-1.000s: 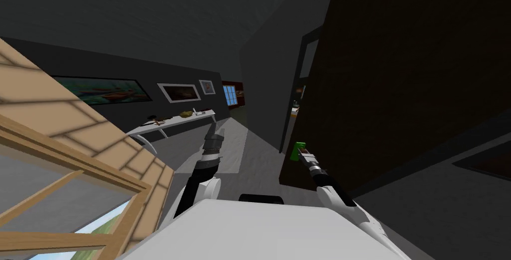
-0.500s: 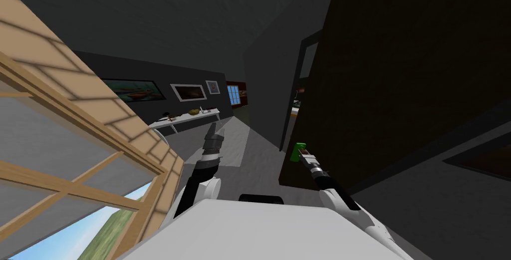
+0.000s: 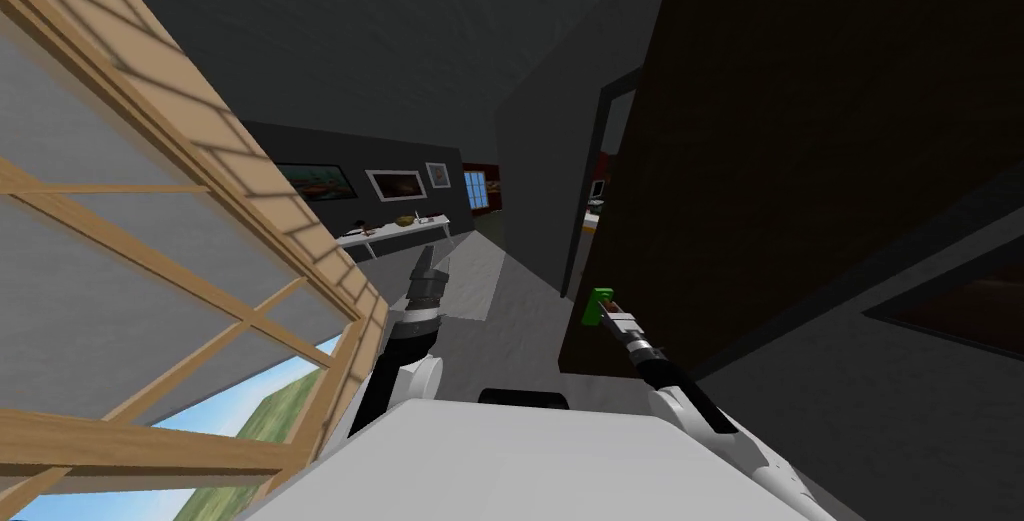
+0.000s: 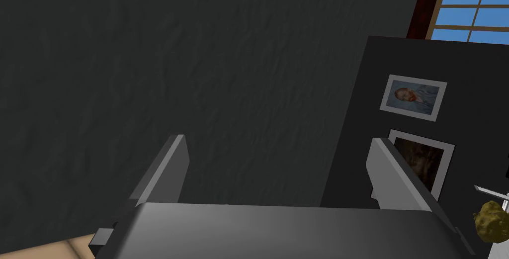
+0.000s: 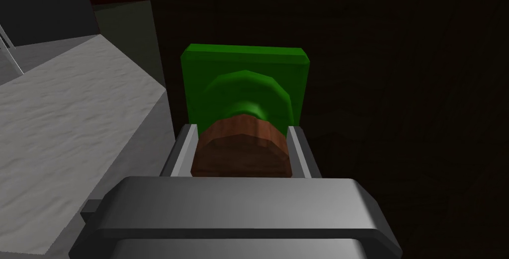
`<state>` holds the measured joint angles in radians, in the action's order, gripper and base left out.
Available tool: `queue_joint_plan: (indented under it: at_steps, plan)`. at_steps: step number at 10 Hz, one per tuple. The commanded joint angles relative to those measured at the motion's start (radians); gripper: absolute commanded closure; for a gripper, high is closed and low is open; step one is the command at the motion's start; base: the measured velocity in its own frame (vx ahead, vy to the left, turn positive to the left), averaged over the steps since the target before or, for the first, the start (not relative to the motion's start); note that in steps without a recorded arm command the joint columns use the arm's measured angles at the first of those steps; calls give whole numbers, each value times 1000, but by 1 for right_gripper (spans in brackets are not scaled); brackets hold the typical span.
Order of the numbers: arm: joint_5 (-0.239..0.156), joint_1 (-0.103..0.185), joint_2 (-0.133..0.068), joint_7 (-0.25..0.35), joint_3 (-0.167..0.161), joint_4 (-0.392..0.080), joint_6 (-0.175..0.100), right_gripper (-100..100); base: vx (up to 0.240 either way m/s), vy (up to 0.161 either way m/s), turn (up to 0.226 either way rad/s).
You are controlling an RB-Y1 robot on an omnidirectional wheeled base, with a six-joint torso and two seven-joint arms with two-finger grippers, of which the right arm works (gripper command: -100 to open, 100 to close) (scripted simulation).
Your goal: Pull the door open
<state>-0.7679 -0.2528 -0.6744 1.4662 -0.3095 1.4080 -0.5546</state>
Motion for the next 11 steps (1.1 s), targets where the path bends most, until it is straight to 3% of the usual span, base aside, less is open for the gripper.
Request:
queue_joint_plan:
  at_steps: [1, 2, 11]
  plan:
    - [4, -7, -17, 18, -16, 6, -17, 100, -197, -104, 104]
    - [3, -7, -10, 10, -11, 3, -8, 100, -85, -42, 36]
    - [32, -38, -94, 95, -73, 10, -90, 100, -187, -78, 134]
